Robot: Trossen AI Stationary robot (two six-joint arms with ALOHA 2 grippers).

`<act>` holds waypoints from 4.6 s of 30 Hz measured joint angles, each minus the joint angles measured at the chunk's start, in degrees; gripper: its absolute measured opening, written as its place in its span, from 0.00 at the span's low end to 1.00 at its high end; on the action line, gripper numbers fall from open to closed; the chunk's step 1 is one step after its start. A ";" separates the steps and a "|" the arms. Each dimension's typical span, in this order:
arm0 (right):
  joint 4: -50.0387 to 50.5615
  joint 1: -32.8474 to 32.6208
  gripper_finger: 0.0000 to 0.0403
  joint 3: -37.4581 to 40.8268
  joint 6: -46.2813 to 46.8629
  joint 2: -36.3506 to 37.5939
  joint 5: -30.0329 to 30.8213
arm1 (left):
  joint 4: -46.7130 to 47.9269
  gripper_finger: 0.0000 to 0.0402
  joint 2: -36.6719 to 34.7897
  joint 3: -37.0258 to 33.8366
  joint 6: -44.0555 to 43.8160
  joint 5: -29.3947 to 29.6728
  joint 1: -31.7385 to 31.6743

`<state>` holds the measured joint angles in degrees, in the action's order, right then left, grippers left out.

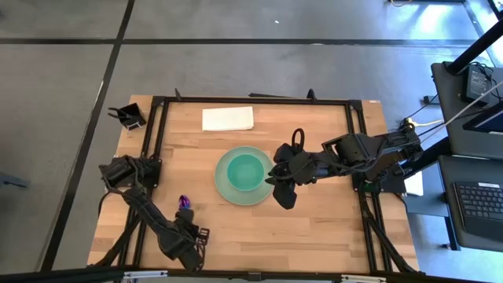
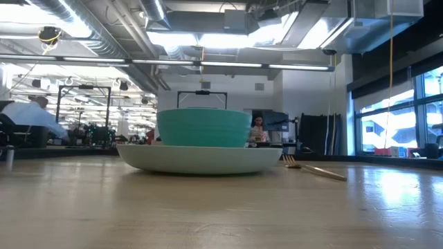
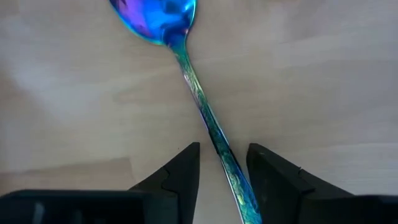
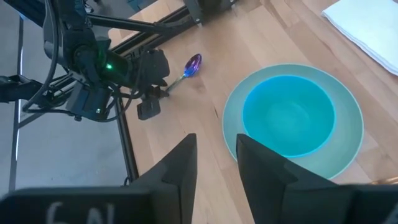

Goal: Set table place
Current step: Put the blue spoon into the bowl, then adjust the blue bowl on the blue plate

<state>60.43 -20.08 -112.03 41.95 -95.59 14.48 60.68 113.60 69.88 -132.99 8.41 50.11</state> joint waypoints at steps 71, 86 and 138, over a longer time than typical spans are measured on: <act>-18.62 0.79 0.28 -0.66 -11.09 0.24 2.50 | 29.27 0.00 0.36 32.60 120.61 -9.02 -52.03; -17.69 0.79 0.28 -0.66 -12.69 0.24 2.52 | 25.66 0.00 5.42 32.60 125.05 -6.10 -51.06; -14.65 0.79 0.28 -0.68 -12.66 0.22 2.50 | 18.78 0.19 9.38 48.21 126.07 -4.64 -48.81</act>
<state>45.78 -19.29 -112.71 29.30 -95.37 16.97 79.46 122.98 118.08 -6.92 3.77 1.30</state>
